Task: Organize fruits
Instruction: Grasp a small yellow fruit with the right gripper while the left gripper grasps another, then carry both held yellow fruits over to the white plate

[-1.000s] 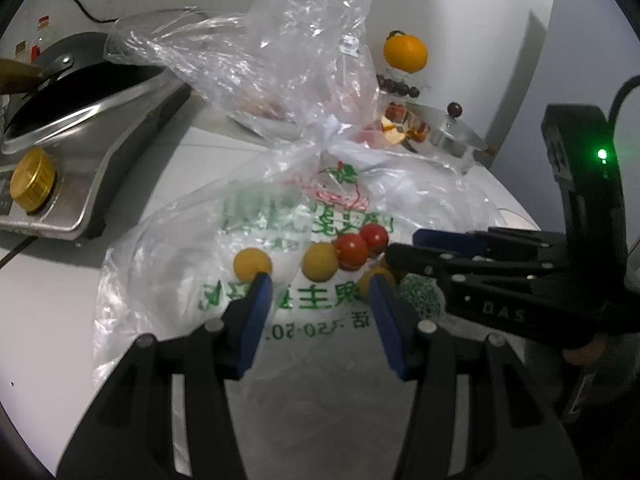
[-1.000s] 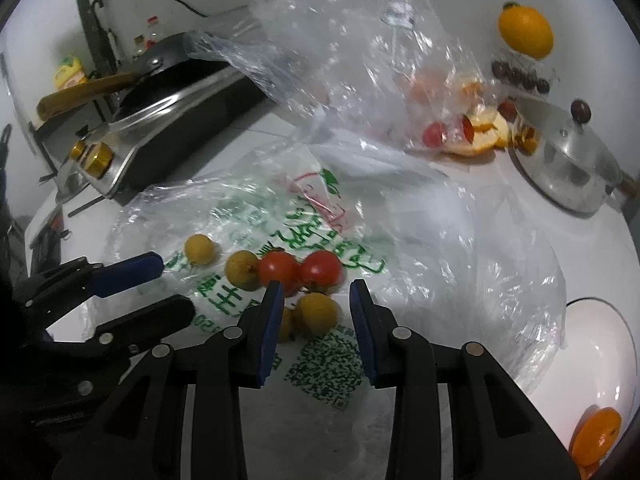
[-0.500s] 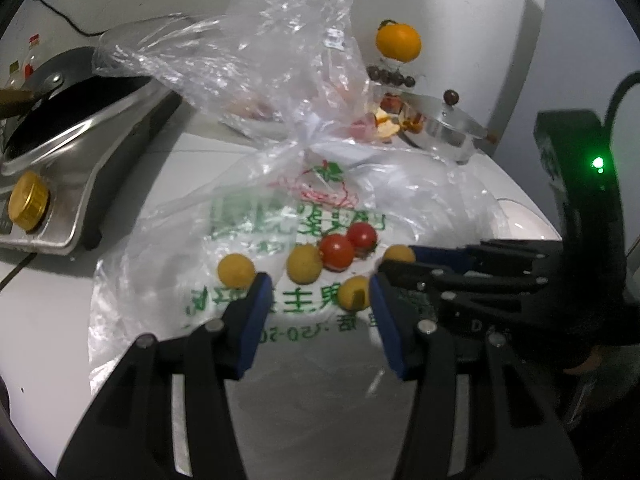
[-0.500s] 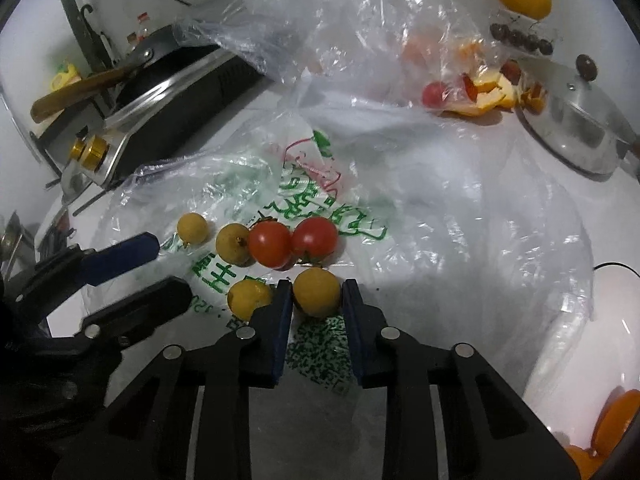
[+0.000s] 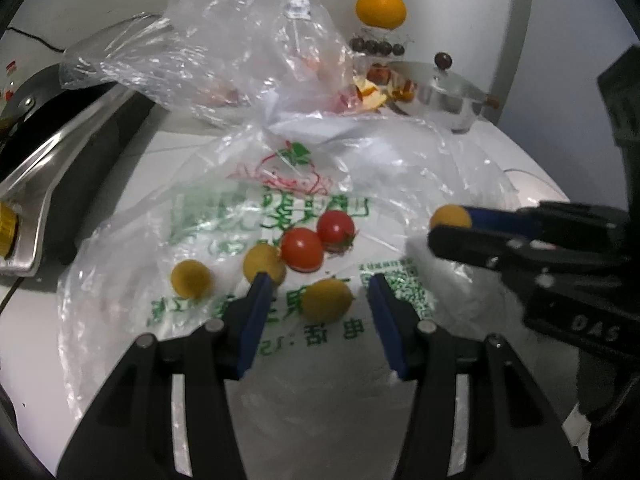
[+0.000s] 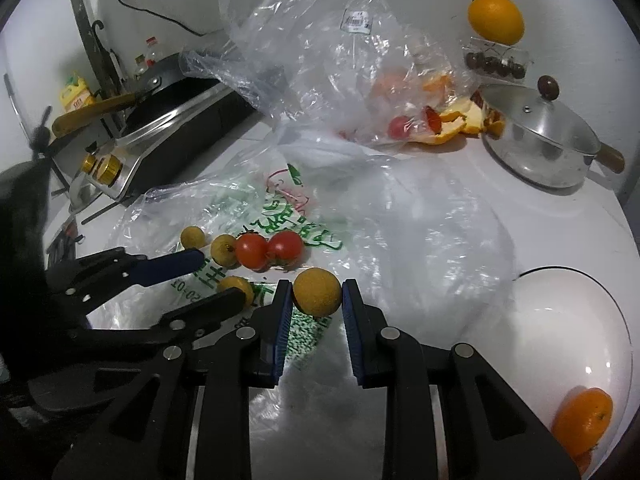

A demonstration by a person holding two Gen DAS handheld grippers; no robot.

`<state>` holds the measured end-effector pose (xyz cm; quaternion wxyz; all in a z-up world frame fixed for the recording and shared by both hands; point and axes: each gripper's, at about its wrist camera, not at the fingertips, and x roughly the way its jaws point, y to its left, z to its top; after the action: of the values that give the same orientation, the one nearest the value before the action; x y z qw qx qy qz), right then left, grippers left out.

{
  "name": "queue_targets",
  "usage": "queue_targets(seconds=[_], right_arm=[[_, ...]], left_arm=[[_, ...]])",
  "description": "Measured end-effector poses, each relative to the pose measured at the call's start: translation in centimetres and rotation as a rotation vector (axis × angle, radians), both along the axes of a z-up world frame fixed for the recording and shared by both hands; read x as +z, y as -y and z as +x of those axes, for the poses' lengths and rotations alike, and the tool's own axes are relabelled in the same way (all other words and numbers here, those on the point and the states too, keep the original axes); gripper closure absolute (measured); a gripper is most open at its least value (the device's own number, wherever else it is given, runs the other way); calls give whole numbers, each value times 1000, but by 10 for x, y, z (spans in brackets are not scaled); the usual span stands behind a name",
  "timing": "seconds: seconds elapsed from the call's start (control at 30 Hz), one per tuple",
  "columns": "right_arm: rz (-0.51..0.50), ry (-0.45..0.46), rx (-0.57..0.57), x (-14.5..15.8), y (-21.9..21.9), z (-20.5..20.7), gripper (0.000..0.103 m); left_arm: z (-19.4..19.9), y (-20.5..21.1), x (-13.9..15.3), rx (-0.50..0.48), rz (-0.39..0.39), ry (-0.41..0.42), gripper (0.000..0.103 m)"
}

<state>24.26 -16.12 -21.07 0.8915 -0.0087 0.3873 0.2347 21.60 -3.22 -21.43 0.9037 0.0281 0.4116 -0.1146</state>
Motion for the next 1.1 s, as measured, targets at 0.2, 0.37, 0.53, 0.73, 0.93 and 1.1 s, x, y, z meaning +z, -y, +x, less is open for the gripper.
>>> queue_targets(seconds=[0.2, 0.37, 0.53, 0.73, 0.93, 1.1], right_arm=[[7, 6, -10, 0, 11, -1, 76], [-1, 9, 1, 0, 12, -4, 76], [6, 20, -4, 3, 14, -8, 76], [-2, 37, -22, 8, 19, -15, 76], [-3, 61, -38, 18, 27, -27, 76], [2, 70, -44, 25, 35, -37, 76]], left_arm=[[2, 10, -6, -22, 39, -15, 66], [4, 9, -12, -26, 42, -29, 70], [1, 8, -9, -33, 28, -19, 74], [-9, 6, 2, -44, -9, 7, 74], [-21, 5, 16, -43, -40, 30, 74], [-35, 8, 35, -63, -75, 69, 74]])
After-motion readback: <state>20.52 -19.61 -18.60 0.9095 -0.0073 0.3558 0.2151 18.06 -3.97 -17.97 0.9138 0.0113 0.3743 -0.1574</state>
